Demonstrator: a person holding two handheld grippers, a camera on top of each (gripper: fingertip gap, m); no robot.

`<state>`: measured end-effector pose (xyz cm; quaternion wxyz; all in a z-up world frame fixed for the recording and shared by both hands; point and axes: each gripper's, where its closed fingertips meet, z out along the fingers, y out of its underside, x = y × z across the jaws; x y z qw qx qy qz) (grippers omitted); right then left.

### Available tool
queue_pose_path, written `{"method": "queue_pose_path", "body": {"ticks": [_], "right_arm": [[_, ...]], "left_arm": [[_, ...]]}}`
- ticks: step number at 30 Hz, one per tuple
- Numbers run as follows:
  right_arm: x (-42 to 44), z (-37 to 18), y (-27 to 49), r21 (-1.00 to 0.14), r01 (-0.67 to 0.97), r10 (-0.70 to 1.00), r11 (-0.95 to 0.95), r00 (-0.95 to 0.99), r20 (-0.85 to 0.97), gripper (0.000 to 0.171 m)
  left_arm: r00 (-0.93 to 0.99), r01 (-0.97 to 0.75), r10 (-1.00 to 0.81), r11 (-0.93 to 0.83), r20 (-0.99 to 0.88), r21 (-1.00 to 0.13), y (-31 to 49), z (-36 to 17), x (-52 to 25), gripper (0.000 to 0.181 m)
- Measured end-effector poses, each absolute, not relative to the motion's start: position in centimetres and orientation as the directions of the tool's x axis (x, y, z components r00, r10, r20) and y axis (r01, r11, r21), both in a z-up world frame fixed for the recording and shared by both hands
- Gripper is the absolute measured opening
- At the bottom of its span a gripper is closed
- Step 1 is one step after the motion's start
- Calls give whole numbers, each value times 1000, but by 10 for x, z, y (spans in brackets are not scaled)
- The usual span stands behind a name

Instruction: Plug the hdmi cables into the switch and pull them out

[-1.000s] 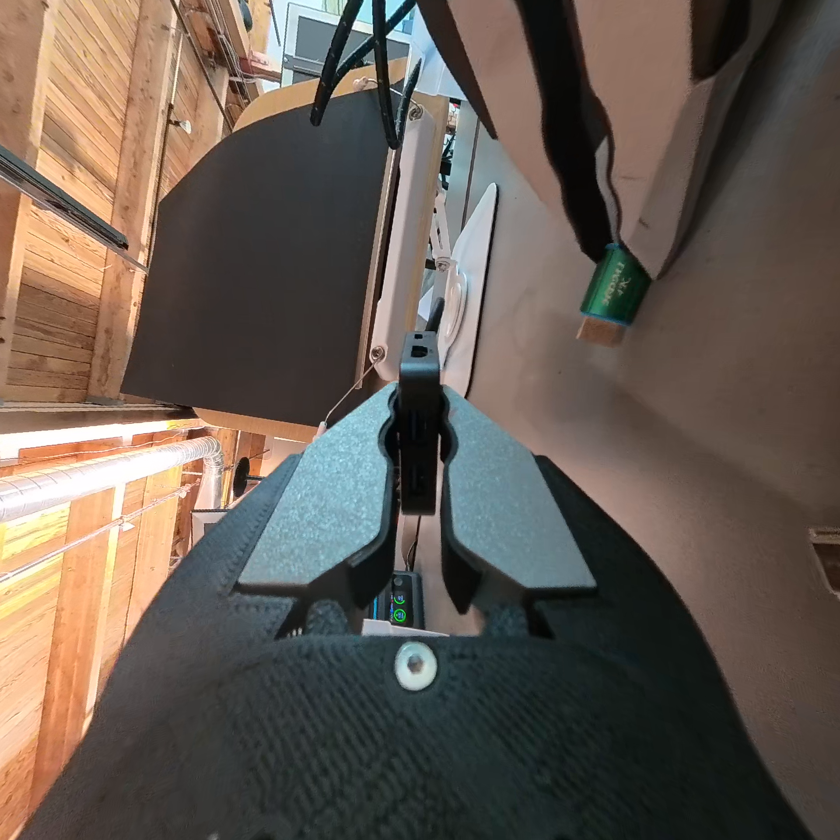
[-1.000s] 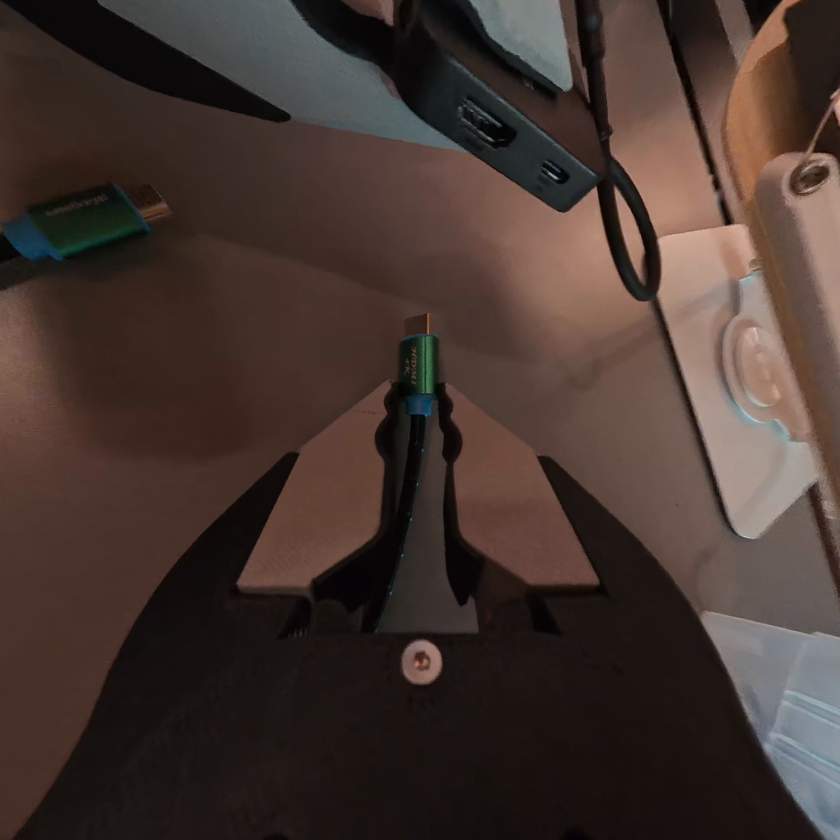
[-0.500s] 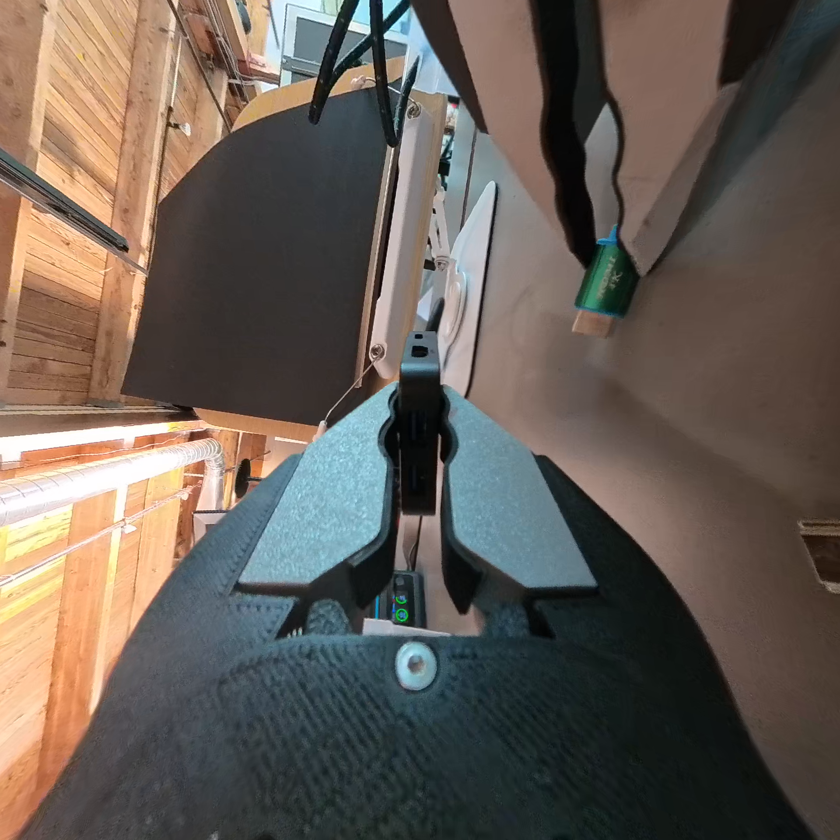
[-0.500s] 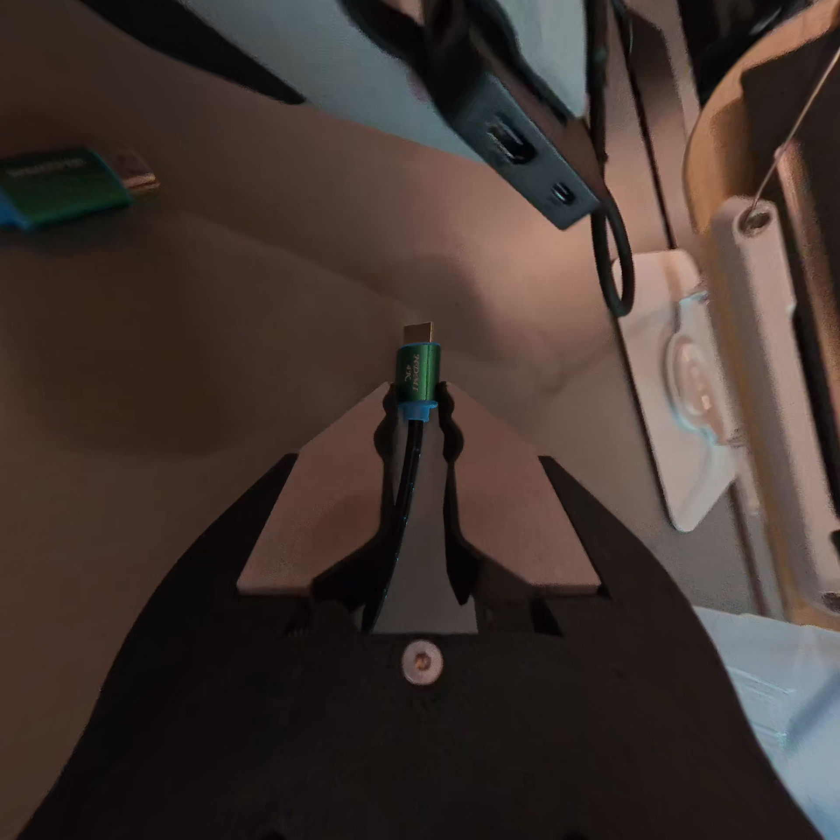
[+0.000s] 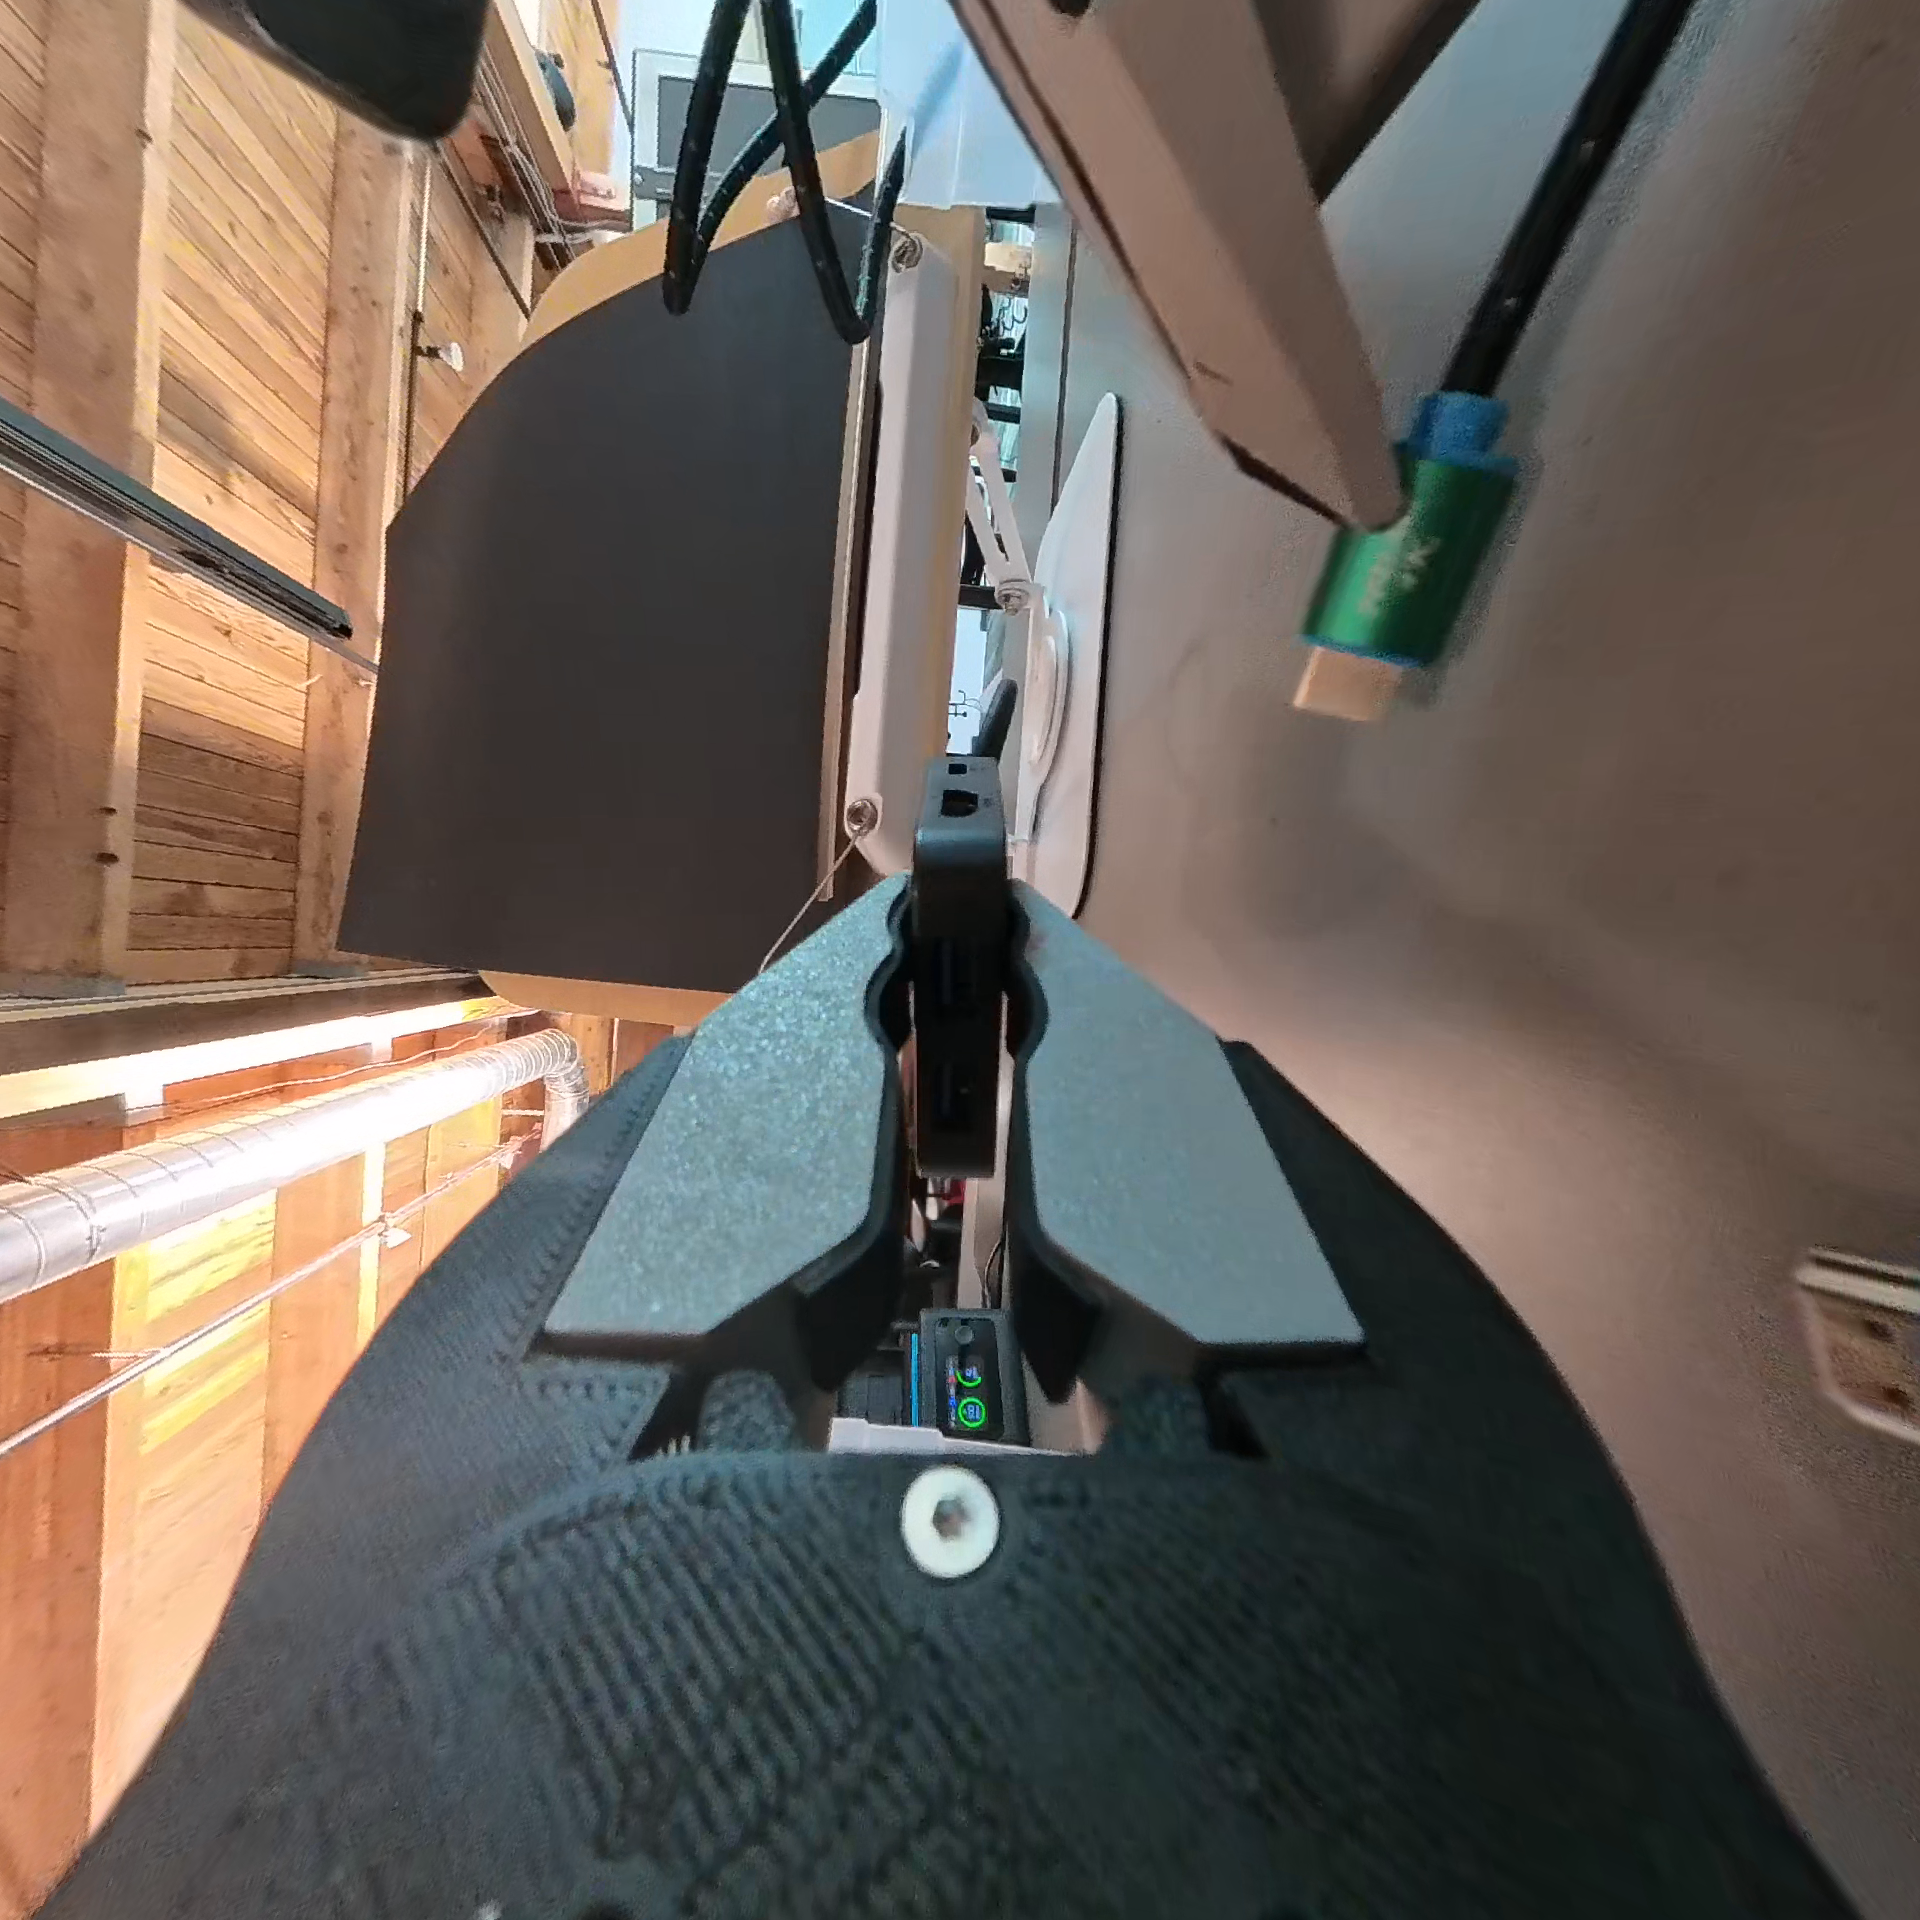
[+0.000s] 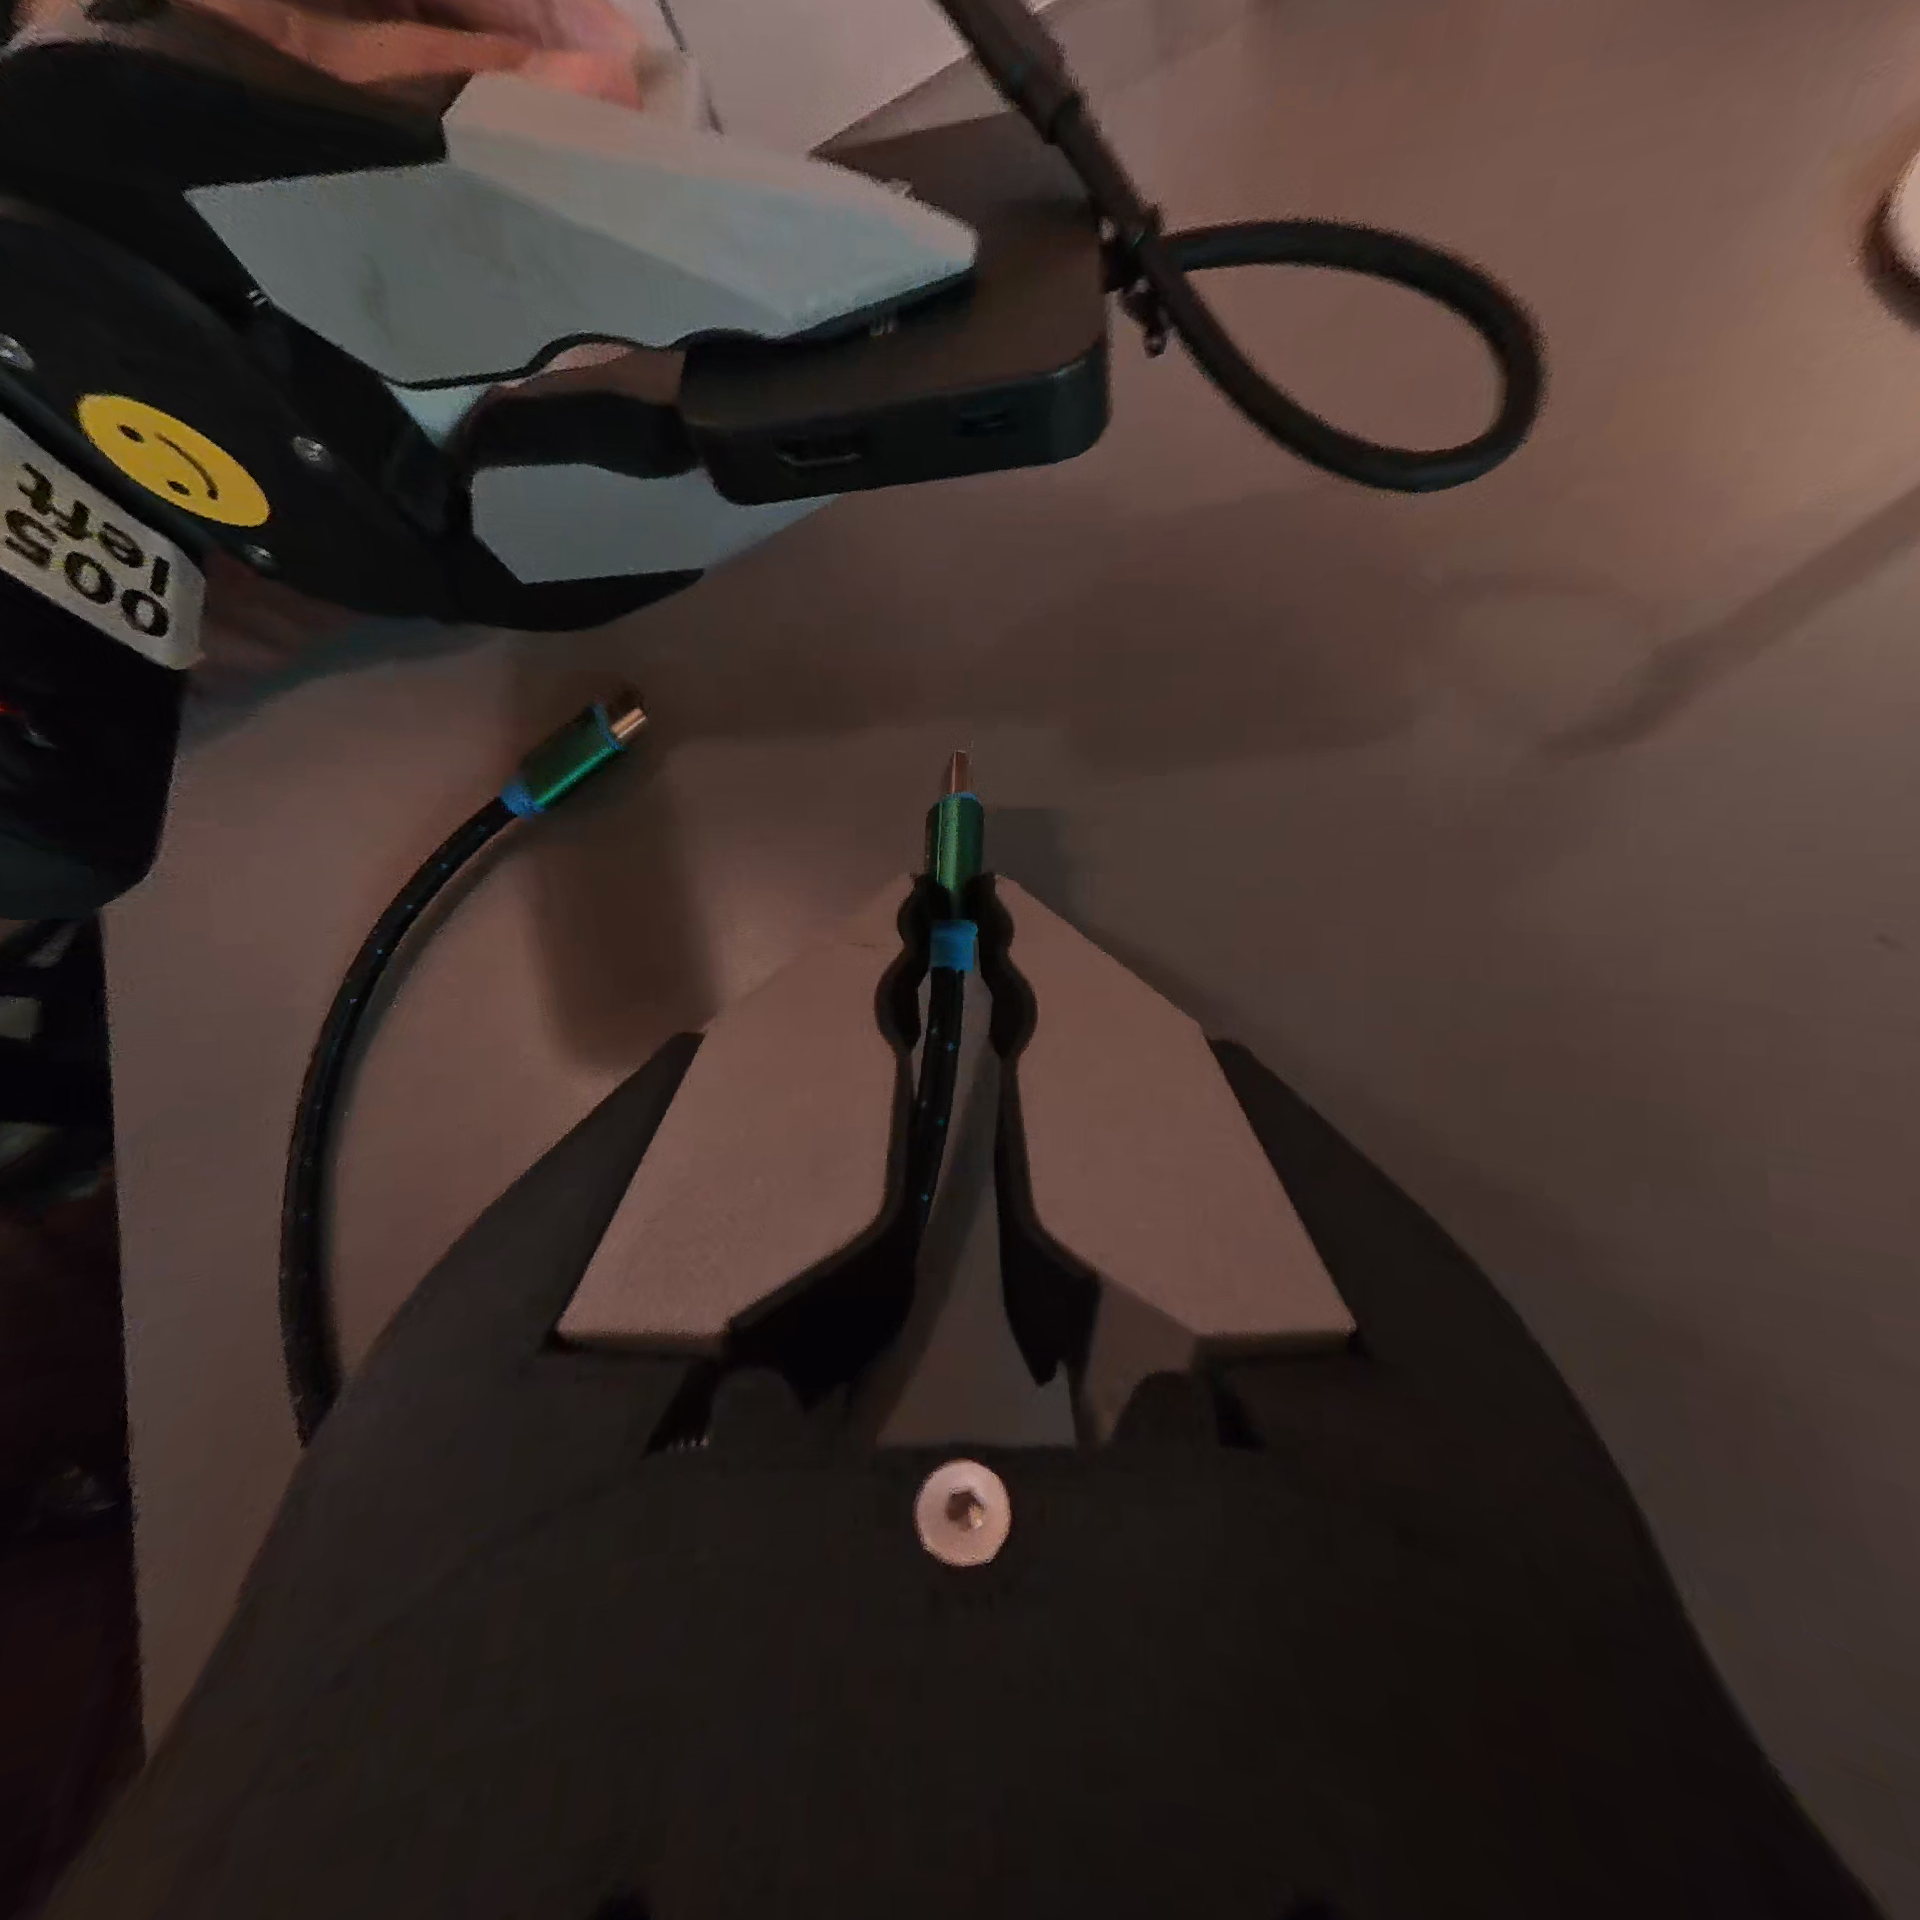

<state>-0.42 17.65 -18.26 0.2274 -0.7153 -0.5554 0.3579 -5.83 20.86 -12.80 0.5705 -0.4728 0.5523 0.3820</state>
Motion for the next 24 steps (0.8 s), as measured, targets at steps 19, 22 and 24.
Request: {"method": "queue_pose_path", "body": {"ticks": [19,22,24], "right_arm": [[4,-189,158,-648,723,968,-238,123,-218,20],[2,-199,160,-634,741,974,-221,133,-185,7],[-2,-198,159,-643,726,966,-245,130,-222,7]], "left_arm": [[62,-950,-55,303,-997,-75,196,-121,-50,11],[31,-949,-46,312,-998,-44,194,-124,-48,11],[-17,-951,-21,310,-1000,10,194,-127,-50,11]]}}
